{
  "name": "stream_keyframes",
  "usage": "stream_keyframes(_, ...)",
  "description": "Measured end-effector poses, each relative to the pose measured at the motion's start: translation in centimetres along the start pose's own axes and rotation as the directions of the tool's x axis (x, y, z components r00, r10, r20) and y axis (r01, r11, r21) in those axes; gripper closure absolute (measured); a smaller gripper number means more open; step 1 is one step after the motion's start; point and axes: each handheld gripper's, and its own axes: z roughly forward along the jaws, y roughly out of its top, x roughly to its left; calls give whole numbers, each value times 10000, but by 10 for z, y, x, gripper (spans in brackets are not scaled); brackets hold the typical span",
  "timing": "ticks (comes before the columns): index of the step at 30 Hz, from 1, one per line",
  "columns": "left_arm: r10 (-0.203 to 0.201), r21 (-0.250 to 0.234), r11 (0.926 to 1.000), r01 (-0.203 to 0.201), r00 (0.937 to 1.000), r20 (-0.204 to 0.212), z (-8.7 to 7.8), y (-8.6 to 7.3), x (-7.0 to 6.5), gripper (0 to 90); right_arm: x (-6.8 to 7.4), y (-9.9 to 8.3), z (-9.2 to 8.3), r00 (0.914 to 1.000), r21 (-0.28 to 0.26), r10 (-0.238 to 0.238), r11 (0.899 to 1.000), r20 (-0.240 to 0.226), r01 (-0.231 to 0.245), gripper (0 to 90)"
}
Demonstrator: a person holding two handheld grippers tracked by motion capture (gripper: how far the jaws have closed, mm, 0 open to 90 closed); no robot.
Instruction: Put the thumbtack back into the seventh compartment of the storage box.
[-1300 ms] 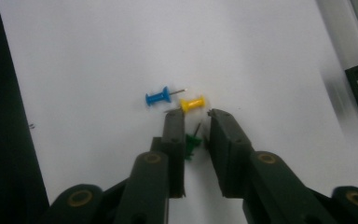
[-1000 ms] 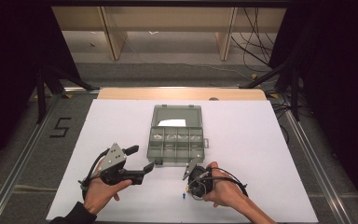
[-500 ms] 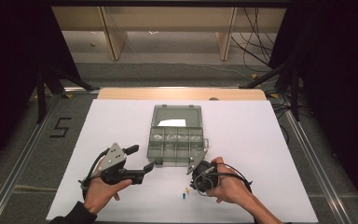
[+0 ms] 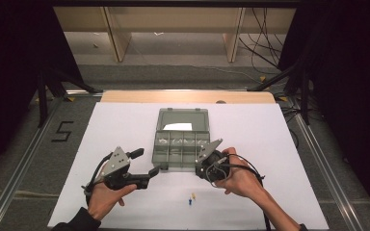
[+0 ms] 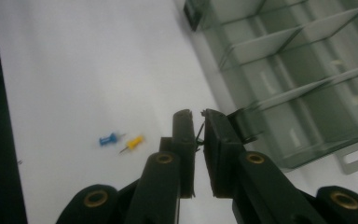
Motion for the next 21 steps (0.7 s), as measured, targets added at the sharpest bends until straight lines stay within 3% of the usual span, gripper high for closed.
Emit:
stream_keyframes(5, 130, -85, 9999, -129, 9998, 131, 1, 0, 1, 185, -11, 7, -3, 9996, -297, 46, 9996, 272, -38, 835)
stream_keyframes(10, -36, -89, 10000, 36, 10000, -7, 1, 1, 0, 185, -24, 16, 1, 9992, -512, 125, 9986, 384, -106, 835)
stream_keyframes(21, -174, -203, 9996, 175, 9998, 23, 0, 0, 1, 185, -36, 27, 7, 9979, -760, 263, 9969, 594, -217, 835)
